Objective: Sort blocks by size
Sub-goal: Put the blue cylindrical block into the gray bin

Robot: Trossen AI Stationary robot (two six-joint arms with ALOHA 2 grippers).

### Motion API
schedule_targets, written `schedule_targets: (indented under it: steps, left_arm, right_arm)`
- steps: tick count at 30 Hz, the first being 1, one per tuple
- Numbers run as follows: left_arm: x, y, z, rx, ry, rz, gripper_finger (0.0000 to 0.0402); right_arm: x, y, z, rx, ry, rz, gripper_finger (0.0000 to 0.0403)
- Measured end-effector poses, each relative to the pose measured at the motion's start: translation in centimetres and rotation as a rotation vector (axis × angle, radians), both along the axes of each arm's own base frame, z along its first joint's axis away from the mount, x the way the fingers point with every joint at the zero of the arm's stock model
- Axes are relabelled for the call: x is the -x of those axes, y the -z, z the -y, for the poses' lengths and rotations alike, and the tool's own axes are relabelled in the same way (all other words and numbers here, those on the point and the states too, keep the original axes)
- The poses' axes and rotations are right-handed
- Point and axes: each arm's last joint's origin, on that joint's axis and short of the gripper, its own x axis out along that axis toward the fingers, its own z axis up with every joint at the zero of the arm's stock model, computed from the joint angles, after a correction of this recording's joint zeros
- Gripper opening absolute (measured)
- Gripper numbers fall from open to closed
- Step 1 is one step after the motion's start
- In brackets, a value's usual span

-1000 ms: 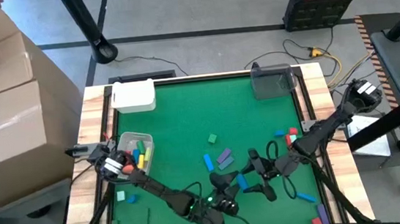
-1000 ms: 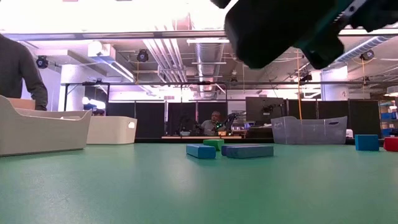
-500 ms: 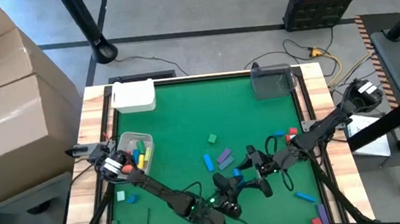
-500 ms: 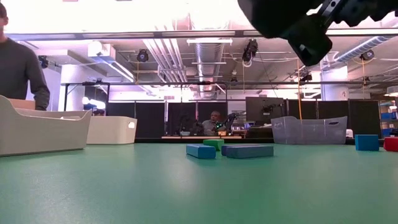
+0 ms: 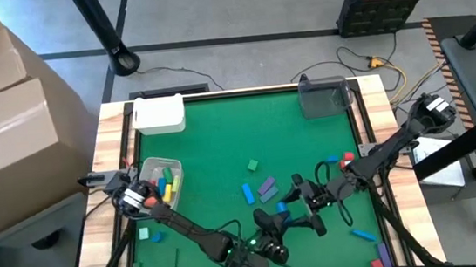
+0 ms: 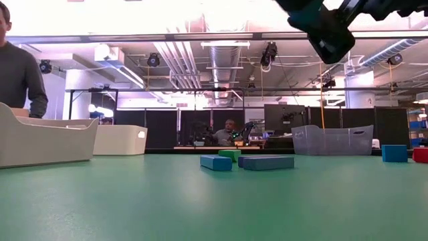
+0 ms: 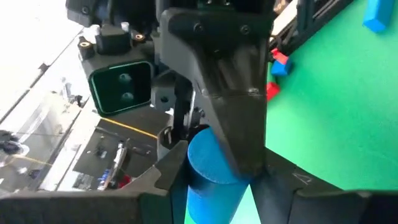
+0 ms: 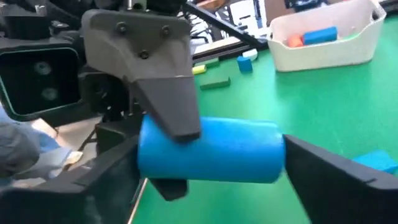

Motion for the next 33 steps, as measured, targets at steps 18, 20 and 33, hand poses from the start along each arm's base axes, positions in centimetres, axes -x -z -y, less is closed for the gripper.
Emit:
schedule_targets:
  steps: [18,20,33]
  left_arm:
    - [0.7,-0.1,-2.3,0.236,-0.131,-0.121,0.0115]
    - [0.6,0.2,-3.2,0.275,-0.159,-0.130,0.0115]
    - [5.1,-3.0,-12.2,0.320,-0.608,-0.167,0.0115]
  right_arm:
    - [4.4,-0.7,0.7,0.143,0.087,-0.228,0.0339]
    - [4.9,-0.4,0.7,0.162,0.116,-0.271,0.0335]
    - [6.1,1.6,-0.5,0.294,0.189,-0.347,0.0310]
